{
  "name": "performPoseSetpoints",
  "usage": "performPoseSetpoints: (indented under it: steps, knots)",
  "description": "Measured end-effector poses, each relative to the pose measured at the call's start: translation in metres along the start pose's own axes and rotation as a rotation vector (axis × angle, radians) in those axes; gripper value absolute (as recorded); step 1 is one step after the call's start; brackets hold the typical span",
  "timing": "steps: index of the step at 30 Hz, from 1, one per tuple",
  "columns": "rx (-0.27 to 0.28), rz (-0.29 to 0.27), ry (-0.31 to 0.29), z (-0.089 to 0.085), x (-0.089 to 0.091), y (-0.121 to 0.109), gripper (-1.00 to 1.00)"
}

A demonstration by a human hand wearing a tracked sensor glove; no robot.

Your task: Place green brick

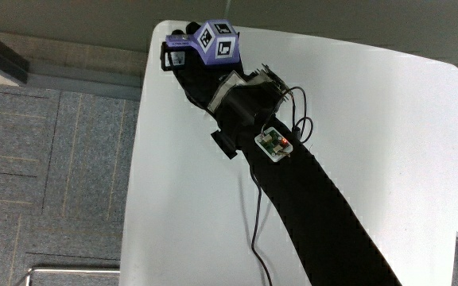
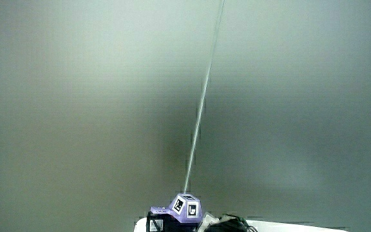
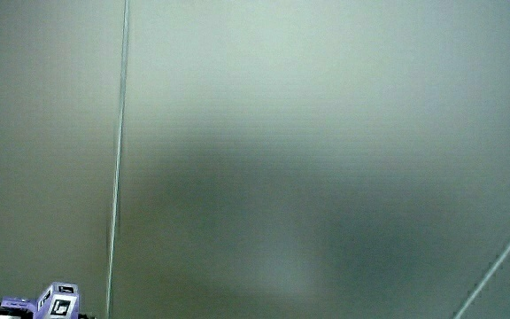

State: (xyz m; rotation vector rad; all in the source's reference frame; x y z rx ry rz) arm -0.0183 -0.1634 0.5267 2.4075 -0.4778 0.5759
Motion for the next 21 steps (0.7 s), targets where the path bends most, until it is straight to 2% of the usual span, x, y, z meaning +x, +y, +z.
performPoseSetpoints:
  steps: [6,7,9,10,12,15,16,17,18,19,21]
  knots:
    - [0.015,0.004,0.002,-0.005,0.005,0.0,-0.95]
    - [0.042,-0.005,-0.017,-0.006,0.007,0.0,-1.0]
    - [0.03,-0.002,-0.011,-0.01,0.01,0.0,-1.0]
    - [0.051,0.011,-0.011,-0.008,0.008,-0.005,-1.0]
    - [0.032,0.019,-0.002,-0.009,0.008,-0.006,-1.0]
    - [0.062,0.01,-0.016,-0.011,0.011,-0.005,-1.0]
    - [0.054,0.016,-0.006,-0.011,0.011,-0.006,-1.0]
    - [0.074,0.02,-0.011,-0.008,0.01,-0.009,-1.0]
    - [0.06,0.027,0.002,-0.009,0.011,-0.009,-1.0]
    - [0.074,0.015,-0.016,-0.012,0.015,-0.006,-1.0]
    - [0.065,0.039,0.021,-0.012,0.018,-0.009,-1.0]
